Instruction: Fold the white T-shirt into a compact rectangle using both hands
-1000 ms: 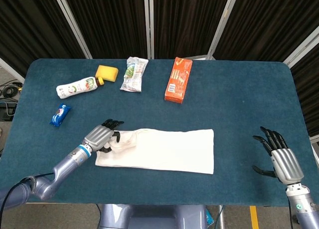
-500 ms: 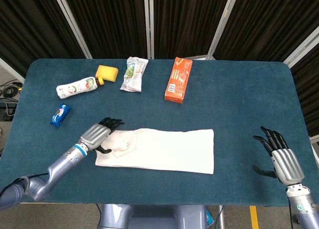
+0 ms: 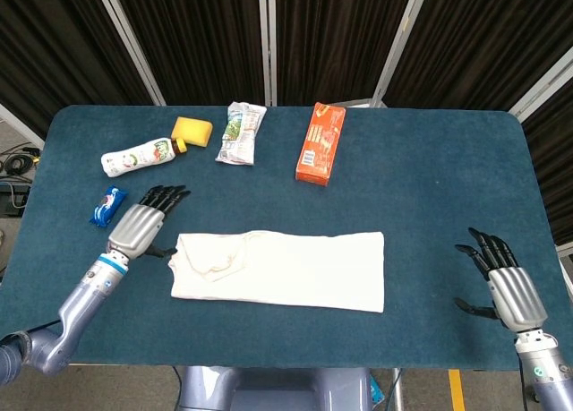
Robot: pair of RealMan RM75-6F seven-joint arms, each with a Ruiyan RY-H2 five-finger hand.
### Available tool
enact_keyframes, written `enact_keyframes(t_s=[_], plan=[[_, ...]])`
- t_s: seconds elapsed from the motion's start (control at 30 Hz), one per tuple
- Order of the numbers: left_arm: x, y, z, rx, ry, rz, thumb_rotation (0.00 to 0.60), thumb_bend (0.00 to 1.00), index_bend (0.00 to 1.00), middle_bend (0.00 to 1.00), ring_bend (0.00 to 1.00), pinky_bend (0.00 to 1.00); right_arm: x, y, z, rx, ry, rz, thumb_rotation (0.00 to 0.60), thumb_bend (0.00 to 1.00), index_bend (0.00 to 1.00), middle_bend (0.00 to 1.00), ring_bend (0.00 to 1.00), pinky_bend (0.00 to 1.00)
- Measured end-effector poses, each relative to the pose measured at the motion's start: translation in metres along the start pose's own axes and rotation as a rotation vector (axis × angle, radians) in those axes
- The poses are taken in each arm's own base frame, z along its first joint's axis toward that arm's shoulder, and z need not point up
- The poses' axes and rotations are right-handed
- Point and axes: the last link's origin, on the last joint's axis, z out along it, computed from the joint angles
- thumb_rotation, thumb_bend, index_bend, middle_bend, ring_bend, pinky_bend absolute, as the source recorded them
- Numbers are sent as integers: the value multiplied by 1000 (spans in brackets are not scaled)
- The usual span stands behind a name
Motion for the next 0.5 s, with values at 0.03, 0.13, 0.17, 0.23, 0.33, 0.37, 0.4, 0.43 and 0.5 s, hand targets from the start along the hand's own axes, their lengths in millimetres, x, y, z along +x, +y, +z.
enact_keyframes(t_s=[0.03, 0.13, 0.17, 0.23, 0.33, 0.37, 0.4, 0.43, 0.5], plan=[[4, -2, -5, 23, 27, 20, 600, 0, 0, 0, 0, 0, -1, 0, 0, 0, -5, -2, 600, 19, 224, 0, 0, 0], [12, -7, -20, 86, 72, 70, 600, 0, 0, 0, 0, 0, -4, 1, 3, 7, -27, -14, 600, 17, 222, 0, 0, 0], [14, -8, -25, 105, 87, 81, 600, 0, 0, 0, 0, 0, -5, 1, 4, 12, -37, -20, 600, 15, 221, 0, 0, 0], [21, -11, -38, 152, 125, 98, 600, 0, 0, 0, 0, 0, -8, 1, 7, 28, -62, -40, 600, 11, 219, 0, 0, 0], [28, -17, -59, 218, 165, 110, 600, 0, 0, 0, 0, 0, -14, 1, 12, 61, -106, -81, 600, 8, 215, 0, 0, 0], [29, -19, -65, 237, 172, 113, 600, 0, 0, 0, 0, 0, -16, 1, 15, 74, -120, -97, 600, 8, 215, 0, 0, 0], [30, -20, -70, 256, 173, 115, 600, 0, 0, 0, 0, 0, -19, 1, 18, 95, -140, -118, 600, 8, 218, 0, 0, 0], [30, -21, -76, 277, 171, 118, 600, 0, 0, 0, 0, 0, -21, 1, 21, 112, -154, -134, 600, 8, 223, 1, 0, 0], [30, -22, -84, 303, 161, 122, 600, 0, 0, 0, 0, 0, -26, 1, 27, 156, -183, -171, 600, 8, 231, 1, 0, 0]])
